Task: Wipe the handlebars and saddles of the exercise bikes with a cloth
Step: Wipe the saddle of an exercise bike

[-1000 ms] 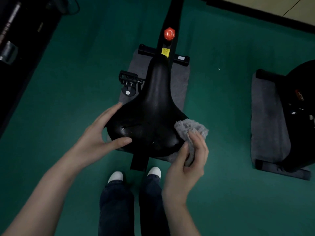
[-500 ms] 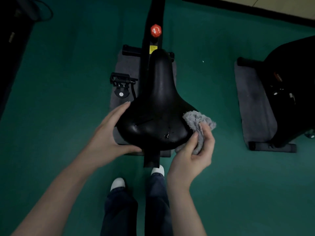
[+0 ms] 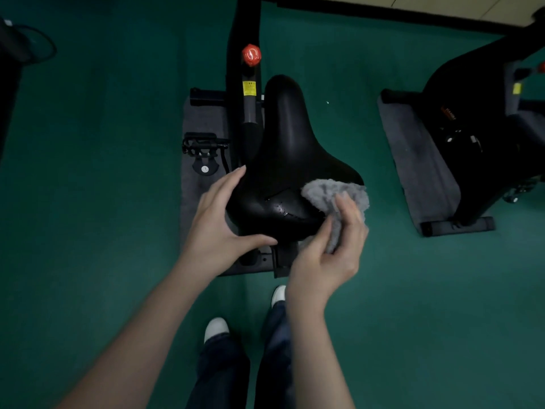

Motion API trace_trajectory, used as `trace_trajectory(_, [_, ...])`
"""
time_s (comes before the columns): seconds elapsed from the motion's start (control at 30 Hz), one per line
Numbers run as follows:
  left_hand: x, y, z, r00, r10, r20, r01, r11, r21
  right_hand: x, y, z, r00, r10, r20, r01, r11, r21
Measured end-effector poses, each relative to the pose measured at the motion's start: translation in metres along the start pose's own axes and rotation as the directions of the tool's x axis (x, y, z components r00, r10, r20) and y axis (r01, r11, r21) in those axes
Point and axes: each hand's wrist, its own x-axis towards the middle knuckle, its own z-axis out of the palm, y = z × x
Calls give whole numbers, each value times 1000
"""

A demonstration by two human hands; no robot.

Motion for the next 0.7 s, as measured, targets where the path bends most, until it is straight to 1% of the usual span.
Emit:
trace_trajectory(0.07, [0, -2, 0, 1000, 8, -4, -8, 1000, 2, 12, 3, -3, 986, 143, -87, -140, 989, 48])
trace_trajectory(0.1, [-1, -3, 1, 1000, 9, -7, -9, 1000, 2, 17, 3, -2, 973, 193, -125, -186, 980, 63])
trace_trajectory(0.13, [-1, -3, 1, 1000, 9, -8, -9, 1000, -3, 18, 3, 0, 967, 207, -150, -199, 978, 65])
trace_trajectory(0.17, [-1, -4, 1, 1000, 10, -9, -10, 1000, -10, 17, 1, 4, 969, 188, -159, -181, 982, 54])
trace_trajectory(0.23, [-1, -5, 1, 1000, 9, -11, -9, 1000, -19, 7, -6, 12, 991, 75, -114, -76, 997, -6])
trace_trajectory(0.3, [-2, -6, 2, 1000, -17, -17, 17, 999, -39, -4, -10, 13, 996, -93, 9, 93, 992, -83])
trace_trajectory(0.33, [-2, -7, 3, 999, -39, -21, 38, 998, -58, -7, -10, 11, 983, -165, 77, 173, 979, -112])
trace_trajectory(0.4, [-3, -9, 4, 997, -67, -26, 65, 993, -95, -2, -4, 6, 947, -263, 183, 289, 947, -138])
trace_trajectory(0.47, [-4, -10, 7, 996, -78, -39, 73, 990, -124, 4, 1, 1, 908, -340, 245, 379, 916, -134])
trace_trajectory(0.57, [-9, -12, 11, 992, -111, -66, 98, 978, -183, -6, 7, -7, 837, -433, 335, 478, 876, -61])
trace_trajectory(0.63, [-13, -13, 13, 988, -132, -82, 112, 969, -221, -14, 7, -12, 806, -466, 366, 516, 855, -46])
trace_trajectory(0.7, [-14, -14, 14, 985, -140, -98, 113, 964, -240, -8, 4, -8, 782, -465, 414, 527, 849, -41])
